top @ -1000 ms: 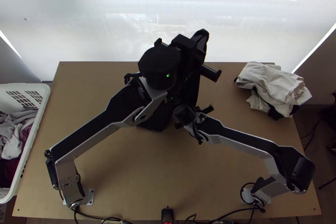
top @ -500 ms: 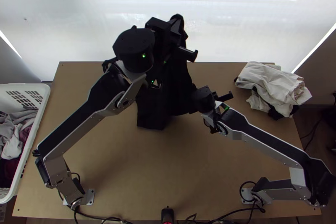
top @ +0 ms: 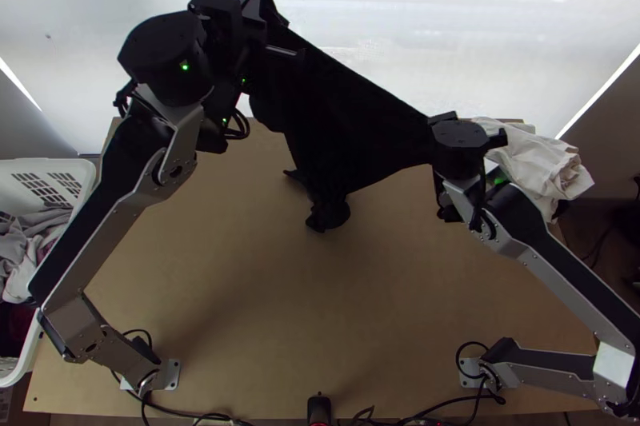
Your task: Fold the t-shirt
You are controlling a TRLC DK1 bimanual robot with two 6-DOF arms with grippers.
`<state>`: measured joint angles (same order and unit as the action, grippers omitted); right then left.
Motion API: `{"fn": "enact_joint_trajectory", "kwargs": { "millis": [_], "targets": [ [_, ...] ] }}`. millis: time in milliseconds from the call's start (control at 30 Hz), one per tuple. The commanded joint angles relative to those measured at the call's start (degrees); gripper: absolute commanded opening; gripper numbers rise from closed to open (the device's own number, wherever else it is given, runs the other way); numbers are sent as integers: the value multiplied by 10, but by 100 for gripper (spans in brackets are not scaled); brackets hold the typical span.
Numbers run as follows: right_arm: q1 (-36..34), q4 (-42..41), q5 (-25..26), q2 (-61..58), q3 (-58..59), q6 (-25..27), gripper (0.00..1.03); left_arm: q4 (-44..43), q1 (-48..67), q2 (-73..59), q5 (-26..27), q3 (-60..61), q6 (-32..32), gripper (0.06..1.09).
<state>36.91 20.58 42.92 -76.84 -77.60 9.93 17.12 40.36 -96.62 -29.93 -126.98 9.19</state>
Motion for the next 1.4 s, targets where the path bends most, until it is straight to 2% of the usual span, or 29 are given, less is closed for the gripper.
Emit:
{"fn": "enact_joint_trajectory", "kwargs": {
  "millis": [0,167,367,533,800,933,1033,1267,1367],
  "targets": [
    [-9,-11,5,14,-91,58,3,7,-25,36,-21,1,51,10],
    [-3,-31,12,19,-140,98,3,9,-27,68,-36,2,103,10],
    [11,-148,15,38,-144,196,3,-2,-22,106,-36,2,171,10],
    [21,-191,16,56,-149,235,3,-11,-15,137,-50,2,203,10],
    [41,-300,20,92,-129,330,3,-57,35,195,-77,-1,250,9],
    [61,-306,21,114,-109,341,3,-29,79,215,-98,-2,268,9],
    [90,-306,37,131,-81,342,3,25,84,231,-112,7,267,9],
    [120,-302,60,152,-30,344,3,14,27,281,-116,107,262,9],
    [147,-293,62,158,-12,354,3,-16,7,296,-115,162,261,10]
  ]
}}
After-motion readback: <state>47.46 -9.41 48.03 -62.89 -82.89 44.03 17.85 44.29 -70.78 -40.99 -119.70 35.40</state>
